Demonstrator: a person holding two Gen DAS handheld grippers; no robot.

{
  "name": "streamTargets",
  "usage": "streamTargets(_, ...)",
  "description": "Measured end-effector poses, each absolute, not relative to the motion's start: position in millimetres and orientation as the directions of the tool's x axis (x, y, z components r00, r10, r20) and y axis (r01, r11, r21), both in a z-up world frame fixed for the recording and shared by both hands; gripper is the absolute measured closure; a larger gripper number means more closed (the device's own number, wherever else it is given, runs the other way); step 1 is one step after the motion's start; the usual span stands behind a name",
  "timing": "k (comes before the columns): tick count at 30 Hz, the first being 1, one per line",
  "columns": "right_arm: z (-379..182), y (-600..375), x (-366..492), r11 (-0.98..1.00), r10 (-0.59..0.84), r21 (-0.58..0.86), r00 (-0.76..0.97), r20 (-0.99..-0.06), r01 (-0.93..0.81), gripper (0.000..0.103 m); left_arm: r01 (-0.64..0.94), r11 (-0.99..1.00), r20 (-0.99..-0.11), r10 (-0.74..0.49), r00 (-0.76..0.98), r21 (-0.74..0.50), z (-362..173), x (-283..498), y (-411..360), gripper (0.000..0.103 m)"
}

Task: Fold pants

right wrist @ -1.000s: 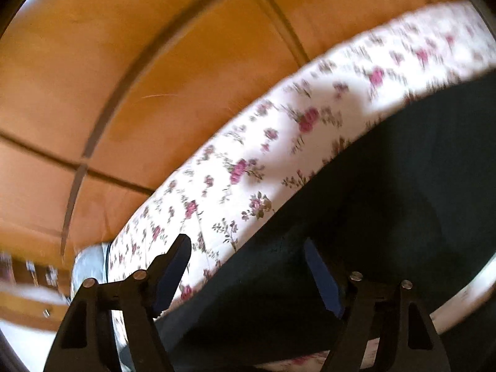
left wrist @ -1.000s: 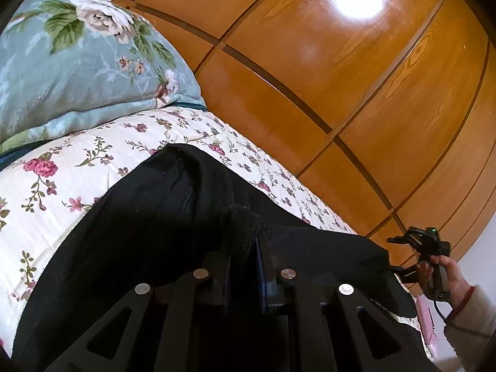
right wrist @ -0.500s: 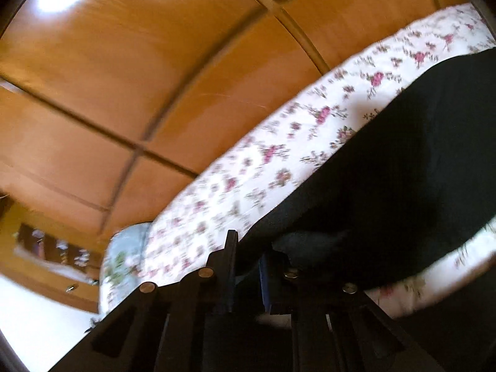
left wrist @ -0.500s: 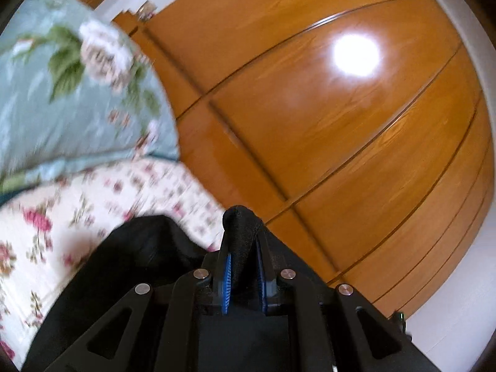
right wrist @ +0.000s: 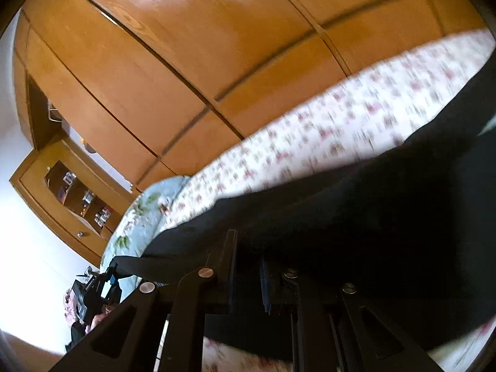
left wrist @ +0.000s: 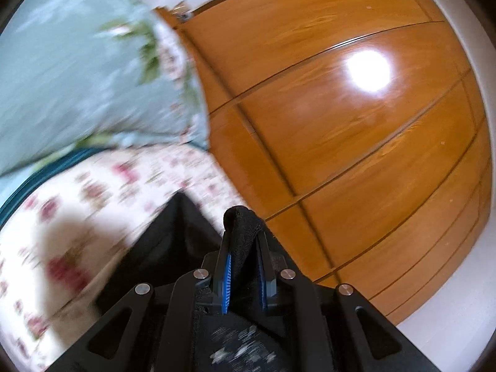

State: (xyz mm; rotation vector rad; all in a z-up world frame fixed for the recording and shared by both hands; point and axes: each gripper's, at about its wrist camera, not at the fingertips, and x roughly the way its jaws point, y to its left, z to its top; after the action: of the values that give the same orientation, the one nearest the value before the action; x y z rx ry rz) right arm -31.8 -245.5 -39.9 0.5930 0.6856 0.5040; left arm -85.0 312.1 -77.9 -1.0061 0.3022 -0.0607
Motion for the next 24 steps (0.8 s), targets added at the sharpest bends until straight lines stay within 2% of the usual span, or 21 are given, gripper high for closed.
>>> streamTargets(4,-88,-241,-37,0.727,0.587,0.671,0.635,-0.501,-0.142,0.09,-0.127,0.524,-0.264,-0.195,0.944,-0.842,-103,-95,311,0.09)
streamTargets(6,-104,-247,-35,0.69,0.606,0.716,0.629,-0.487,-0.111,0.094,-0.121,0.504,-0.254,-0.204,0.945,-0.855,-108,-98,310,0.089)
streamTargets(8,-105,-253,-34,0.665,0.614,0.739,0.643,-0.458,-0.108,0.094,-0.109,0.476,-0.233,-0.209,0.95,-0.873,-110,-104,310,0.081)
streamTargets(10,-103,-252,-34,0.671,0.611,0.732,0.644,-0.461,-0.113,0.094,-0.087,0.433,-0.201,-0.223,0.954,-0.897,-112,-106,312,0.06)
streamTargets(11,-103,-251,-35,0.677,0.608,0.727,0.643,-0.465,-0.115,0.094,-0.074,0.397,-0.182,-0.241,0.953,-0.915,-114,-108,313,0.053)
streamTargets(12,-102,-250,-35,0.681,0.607,0.723,0.643,-0.467,-0.117,0.094,-0.061,0.362,-0.163,-0.261,0.951,-0.93,-115,-111,314,0.042)
streamTargets(13,-102,-249,-36,0.683,0.605,0.721,0.643,-0.469,-0.118,0.094,-0.047,0.317,-0.143,-0.284,0.948,-0.947,-116,-115,314,0.035)
streamTargets(16,-101,-250,-35,0.683,0.607,0.721,0.641,-0.47,-0.117,0.092,-0.035,0.25,-0.116,-0.317,0.941,-0.968,-116,-124,312,0.023)
streamTargets(21,-98,-247,-31,0.69,0.609,0.714,0.626,-0.488,-0.115,0.087,-0.069,0.201,-0.136,-0.348,0.928,-0.977,-113,-112,307,0.019)
streamTargets(24,-96,-252,-30,0.683,0.603,0.724,0.631,-0.488,-0.094,0.085,-0.13,0.239,-0.21,-0.346,0.914,-0.962,-108,-98,303,0.021)
